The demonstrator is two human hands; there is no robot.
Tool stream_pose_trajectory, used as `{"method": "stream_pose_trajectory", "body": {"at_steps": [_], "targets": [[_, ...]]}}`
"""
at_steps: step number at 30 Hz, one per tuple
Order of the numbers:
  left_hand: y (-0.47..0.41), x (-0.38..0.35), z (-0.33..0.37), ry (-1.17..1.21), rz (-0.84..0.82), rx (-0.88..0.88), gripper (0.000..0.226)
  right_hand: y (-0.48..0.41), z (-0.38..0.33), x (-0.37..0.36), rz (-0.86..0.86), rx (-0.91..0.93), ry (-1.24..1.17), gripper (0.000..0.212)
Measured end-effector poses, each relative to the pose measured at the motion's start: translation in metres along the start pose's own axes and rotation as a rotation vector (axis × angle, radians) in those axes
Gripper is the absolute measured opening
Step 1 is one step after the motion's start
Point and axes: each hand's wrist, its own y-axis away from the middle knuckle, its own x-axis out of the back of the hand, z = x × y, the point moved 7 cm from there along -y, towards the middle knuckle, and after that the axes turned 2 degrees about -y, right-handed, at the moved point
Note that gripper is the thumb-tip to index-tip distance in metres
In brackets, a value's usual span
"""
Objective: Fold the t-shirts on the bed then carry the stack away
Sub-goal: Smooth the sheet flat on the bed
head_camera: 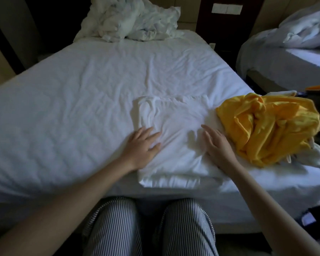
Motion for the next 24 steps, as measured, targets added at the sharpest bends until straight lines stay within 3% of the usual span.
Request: {"method": "stream_pose_trajectory", "body": {"at_steps": [2, 4, 7, 9, 12, 16, 21, 24], "targets": [[0.025, 0.005, 0.009, 0.16, 0.01, -0.089, 0.09, 0.028, -0.006, 0.015, 0.049, 0.077, -0.063, 0.054], [0.046, 0.01, 0.024, 0.24, -0.042, -0.163, 0.083, 0.055, -0.003, 0.027, 0.076, 0.167, 0.051, 0.053], [0.069, 0.023, 0.052, 0.185, 0.096, -0.339, 0.04, 0.08, 0.011, 0.017, -0.131, 0.194, 0.19, 0.059], [0.075, 0.03, 0.054, 0.205, 0.132, -0.314, 0.027, 0.084, 0.014, 0.012, -0.199, 0.224, 0.225, 0.052], [0.08, 0.036, 0.045, 0.105, 0.074, -0.233, 0.017, 0.084, -0.006, 0.027, -0.067, 0.427, 0.368, 0.038], [0.096, 0.046, 0.039, -0.045, 0.021, -0.262, 0.016, 0.094, -0.023, 0.051, 0.074, 0.569, 0.497, 0.032], [0.118, 0.035, 0.037, -0.355, -0.034, -0.38, 0.037, 0.123, -0.013, 0.023, -0.024, 0.542, 0.529, 0.037], [0.113, 0.038, 0.04, -0.25, -0.126, -0.311, 0.013, 0.128, -0.01, 0.018, -0.141, 0.47, 0.52, 0.036]]}}
